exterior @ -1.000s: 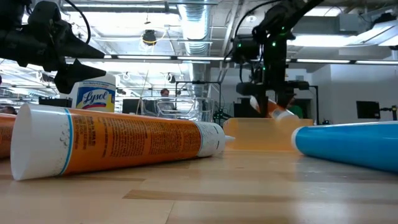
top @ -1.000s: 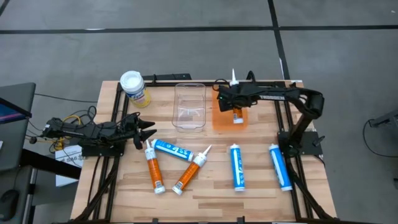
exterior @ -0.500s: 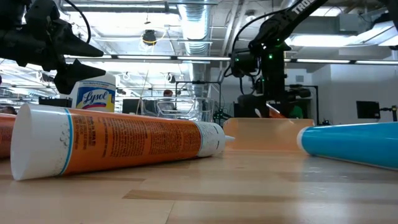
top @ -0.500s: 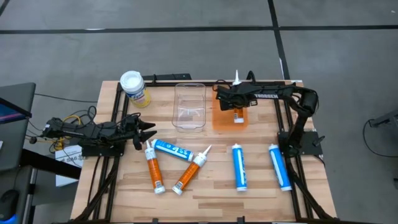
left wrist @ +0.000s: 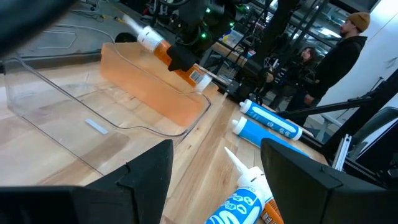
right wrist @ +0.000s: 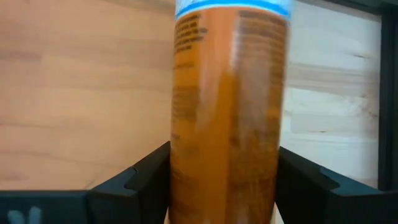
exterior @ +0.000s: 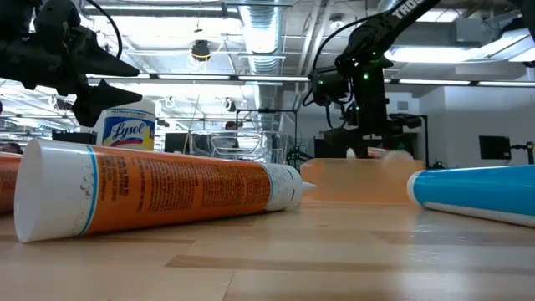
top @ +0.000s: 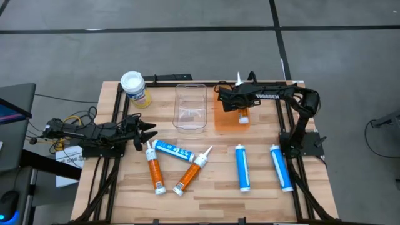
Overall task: Pick & place silicon tubes, Sealant and Lysol wipes
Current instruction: Put the right orange sealant into the orange bin, then put the left orange sealant into the orange bin
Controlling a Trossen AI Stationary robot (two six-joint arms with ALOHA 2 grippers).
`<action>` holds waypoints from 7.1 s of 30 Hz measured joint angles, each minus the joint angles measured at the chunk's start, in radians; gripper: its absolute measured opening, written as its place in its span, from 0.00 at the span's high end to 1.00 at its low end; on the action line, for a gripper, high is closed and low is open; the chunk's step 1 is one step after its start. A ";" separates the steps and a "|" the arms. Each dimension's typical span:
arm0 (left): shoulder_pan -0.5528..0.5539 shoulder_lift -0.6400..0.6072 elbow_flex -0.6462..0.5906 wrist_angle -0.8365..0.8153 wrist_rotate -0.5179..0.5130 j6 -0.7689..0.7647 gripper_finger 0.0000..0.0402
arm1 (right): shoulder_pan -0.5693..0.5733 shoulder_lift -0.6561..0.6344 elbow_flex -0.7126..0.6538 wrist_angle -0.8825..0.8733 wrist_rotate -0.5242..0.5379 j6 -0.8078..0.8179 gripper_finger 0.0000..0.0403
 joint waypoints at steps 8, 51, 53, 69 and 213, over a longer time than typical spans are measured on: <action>0.000 0.000 0.000 0.000 0.000 0.000 0.41 | 0.000 -0.001 0.000 0.004 -0.001 -0.025 0.42; 0.000 0.000 0.000 0.001 0.000 0.000 0.41 | 0.253 -0.072 0.312 -0.267 -0.008 -0.226 0.43; 0.000 0.000 0.000 0.003 0.000 0.000 0.41 | 0.295 -0.103 0.312 -0.269 -0.012 -0.212 0.44; 0.000 0.000 0.000 0.032 0.005 -0.261 0.41 | 0.654 -0.285 0.311 -0.322 0.030 0.022 0.53; -0.415 1.448 1.050 -1.079 0.461 -1.621 0.51 | 1.164 -0.824 -0.365 0.090 0.560 0.261 0.87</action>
